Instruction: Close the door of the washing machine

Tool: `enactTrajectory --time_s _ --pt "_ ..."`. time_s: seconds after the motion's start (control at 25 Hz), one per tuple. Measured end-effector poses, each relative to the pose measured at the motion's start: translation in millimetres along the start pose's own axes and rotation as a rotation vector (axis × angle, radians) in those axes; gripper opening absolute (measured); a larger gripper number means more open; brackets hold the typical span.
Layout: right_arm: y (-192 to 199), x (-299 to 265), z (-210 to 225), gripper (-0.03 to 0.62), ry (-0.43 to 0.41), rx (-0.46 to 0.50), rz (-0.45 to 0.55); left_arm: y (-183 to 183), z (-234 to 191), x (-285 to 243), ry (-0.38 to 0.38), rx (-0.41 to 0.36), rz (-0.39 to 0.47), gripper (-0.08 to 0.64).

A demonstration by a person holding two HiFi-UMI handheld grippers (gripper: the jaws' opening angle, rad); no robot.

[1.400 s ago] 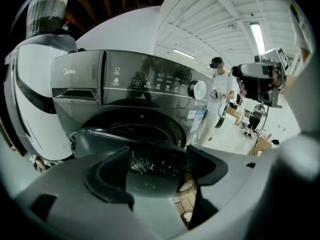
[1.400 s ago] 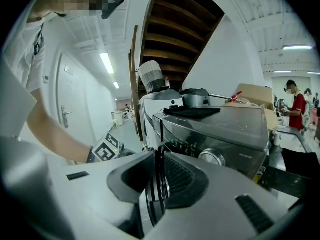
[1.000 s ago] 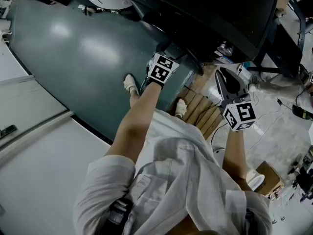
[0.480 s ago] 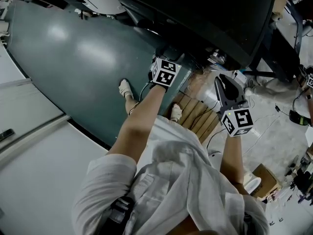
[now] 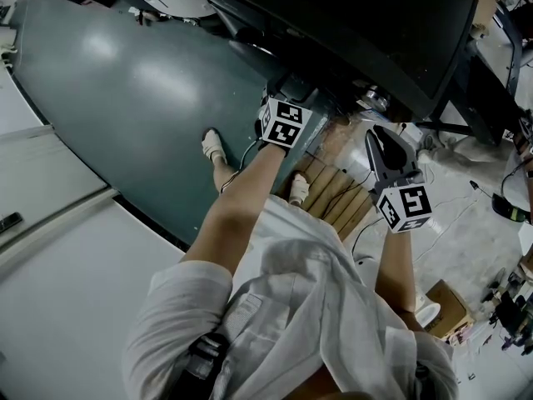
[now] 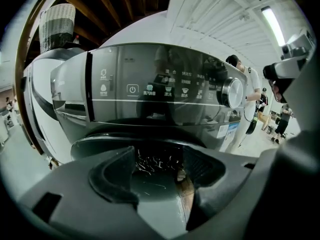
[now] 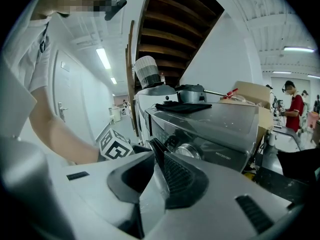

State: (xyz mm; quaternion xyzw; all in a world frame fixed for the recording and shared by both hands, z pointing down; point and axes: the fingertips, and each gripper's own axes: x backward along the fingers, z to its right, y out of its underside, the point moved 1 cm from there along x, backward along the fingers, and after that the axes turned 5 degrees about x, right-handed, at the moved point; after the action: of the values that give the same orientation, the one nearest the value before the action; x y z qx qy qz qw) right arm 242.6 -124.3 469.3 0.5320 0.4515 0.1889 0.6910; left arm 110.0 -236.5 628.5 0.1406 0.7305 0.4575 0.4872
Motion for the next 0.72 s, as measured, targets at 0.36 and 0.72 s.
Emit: enactTrajectory --time_s 0.36,0.72 --pt "6 0 4 0.078 0.005 -0.013 -0.003 0 1 -3 -0.001 0.004 -0.003 0.310" --pt "3 12 2 0.078 0.027 -0.006 -0.001 0 0 -1 0.008 0.013 -0.011 0.307"
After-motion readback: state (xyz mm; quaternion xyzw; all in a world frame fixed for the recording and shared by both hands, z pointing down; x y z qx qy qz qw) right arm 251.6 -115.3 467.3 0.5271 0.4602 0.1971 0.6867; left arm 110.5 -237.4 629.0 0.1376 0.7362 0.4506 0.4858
